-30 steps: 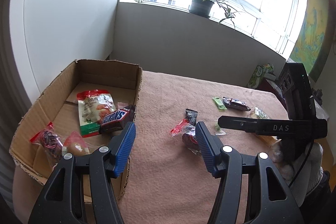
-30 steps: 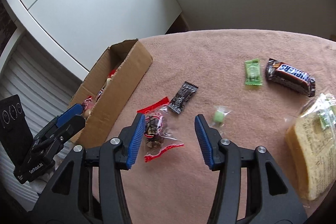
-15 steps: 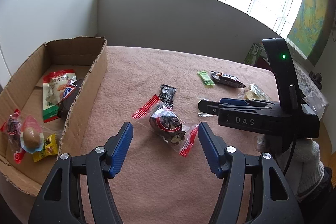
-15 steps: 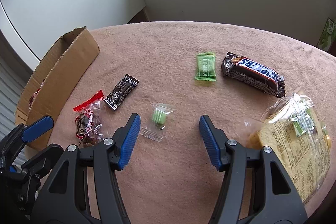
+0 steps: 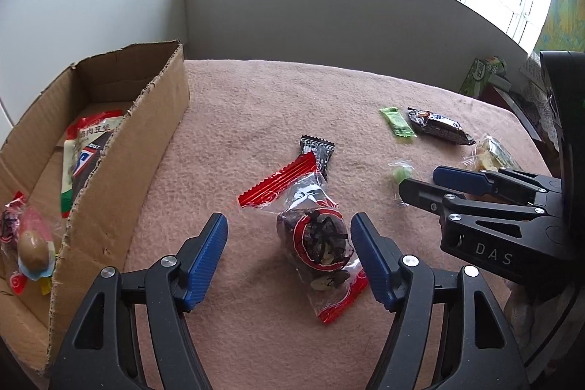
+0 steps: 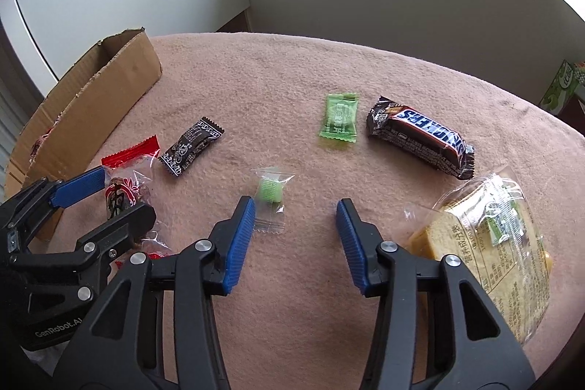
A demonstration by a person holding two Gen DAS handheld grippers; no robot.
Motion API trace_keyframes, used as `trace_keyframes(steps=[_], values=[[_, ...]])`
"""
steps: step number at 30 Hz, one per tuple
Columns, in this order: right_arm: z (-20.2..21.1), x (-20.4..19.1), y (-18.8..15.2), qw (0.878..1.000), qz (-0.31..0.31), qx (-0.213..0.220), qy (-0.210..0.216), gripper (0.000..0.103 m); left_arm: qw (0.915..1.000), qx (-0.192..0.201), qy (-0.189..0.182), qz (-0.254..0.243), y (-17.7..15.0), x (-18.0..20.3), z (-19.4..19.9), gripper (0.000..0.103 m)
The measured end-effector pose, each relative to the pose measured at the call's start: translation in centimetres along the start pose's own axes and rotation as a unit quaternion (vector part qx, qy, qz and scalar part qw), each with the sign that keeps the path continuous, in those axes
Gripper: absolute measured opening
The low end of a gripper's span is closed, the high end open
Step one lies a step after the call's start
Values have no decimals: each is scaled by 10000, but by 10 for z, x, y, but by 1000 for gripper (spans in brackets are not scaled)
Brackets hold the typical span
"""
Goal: Organize snacks
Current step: 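Grasp the red-ended candy bag with left tool while right tool grasps the small green candy, then carry the candy bag and green candy over the cardboard box with both tools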
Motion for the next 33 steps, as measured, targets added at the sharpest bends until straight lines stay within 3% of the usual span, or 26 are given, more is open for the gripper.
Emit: trace_keyframes(steps=[5,8,9,10,15,26,33], values=[[-3,-5,3,9999,96,-8,-46,46,10000,-26,-30,9,1,-3,0,71],[-2,-3,2,10000,70,0,-55,28,9999,7,-79,-106,0,1,1,65],[-2,-3,1,10000,60,-4,-65,23,9999,-18,-108,-122,-1,1,0,57],[-1,-2,1,10000,51,2,-59,23,9998,-55,-135,-147,-2,3,-1,49],[1,-1,0,10000,-14,43,-45,21,9995,-30,-167,-278,-3,8,0,40],[24,1,7,9992,-204,338,33,18,9989,130,-452,-65,3,4,22,39],[58,-12,27,9968,-204,769,87,18,9965,537,-627,-98,13,2,60,39]])
Point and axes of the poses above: each gripper's, at about its wrist camera, not at the fingertips, and z roughly against the way its jaws point, x to its right, y to its top, the point moved 7 cm from there along -z, roughly the way its jaws point, and after that the axes turned 14 degrees about z, right-handed, at the moved point
